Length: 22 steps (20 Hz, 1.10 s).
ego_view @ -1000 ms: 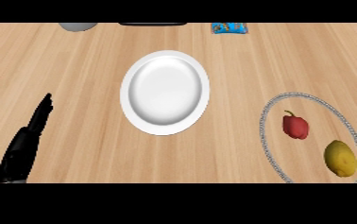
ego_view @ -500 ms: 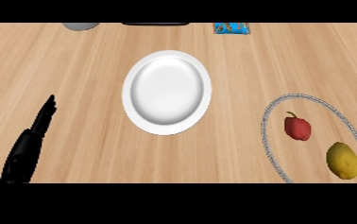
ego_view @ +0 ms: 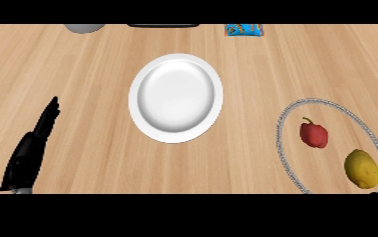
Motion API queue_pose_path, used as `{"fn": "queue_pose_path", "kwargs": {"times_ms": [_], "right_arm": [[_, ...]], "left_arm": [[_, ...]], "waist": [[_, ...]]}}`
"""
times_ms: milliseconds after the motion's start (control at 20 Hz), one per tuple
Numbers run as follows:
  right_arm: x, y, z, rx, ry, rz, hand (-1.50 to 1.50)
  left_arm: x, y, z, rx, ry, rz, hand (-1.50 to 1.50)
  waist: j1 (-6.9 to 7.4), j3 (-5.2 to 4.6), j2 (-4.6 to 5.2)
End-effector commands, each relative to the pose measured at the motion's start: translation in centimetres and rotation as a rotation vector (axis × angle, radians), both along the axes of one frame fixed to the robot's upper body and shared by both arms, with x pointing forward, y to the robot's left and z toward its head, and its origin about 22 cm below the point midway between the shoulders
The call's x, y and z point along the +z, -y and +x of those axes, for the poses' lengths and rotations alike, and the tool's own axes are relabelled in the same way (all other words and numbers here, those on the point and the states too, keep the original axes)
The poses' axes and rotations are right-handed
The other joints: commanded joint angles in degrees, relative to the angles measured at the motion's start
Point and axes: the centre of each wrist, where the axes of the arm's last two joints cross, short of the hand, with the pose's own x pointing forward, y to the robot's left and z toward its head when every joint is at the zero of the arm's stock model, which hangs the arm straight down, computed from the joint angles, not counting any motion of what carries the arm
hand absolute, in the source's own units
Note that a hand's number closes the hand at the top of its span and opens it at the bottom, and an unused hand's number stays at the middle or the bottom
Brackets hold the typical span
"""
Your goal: Pick the lemon from the placemat and place it in the plate
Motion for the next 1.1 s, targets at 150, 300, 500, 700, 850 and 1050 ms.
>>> {"fn": "queue_pose_path", "kwargs": {"times_ms": [150,300,500,700,850,1050], "right_arm": [[-3.4,-0.3,2.7,0.082,-0.054,0.02,-1.5],[-2.2,1.7,4.4,0.101,-0.06,0.045,-1.5],[-3.6,1.4,1.4,0.144,-0.054,0.082,-1.5],[-3.9,2.7,3.0,0.149,-0.088,0.095,-1.5],[-6.1,2.9,4.1,0.152,-0.112,0.085,-1.5],[-5.5,2.5,3.7,0.14,-0.109,0.103,-1.5]], "left_arm": [[-2.0,1.0,0.0,-0.01,0.0,0.004,0.0],[-0.4,-0.9,0.5,0.0,0.002,-0.008,0.0],[0.0,-0.6,0.3,0.019,-0.003,0.0,0.0],[-0.4,0.5,1.3,0.005,-0.009,0.01,0.0],[-0.1,-1.2,0.0,-0.004,0.001,0.001,0.0],[-1.4,-1.9,-1.1,0.021,0.006,0.021,0.0]], "waist": [[-0.12,0.0,-0.03],[-0.02,0.01,-0.04],[-0.39,0.01,-0.11],[-0.41,0.01,-0.08],[-0.14,0.01,-0.07],[-0.21,-0.01,-0.1]]}}
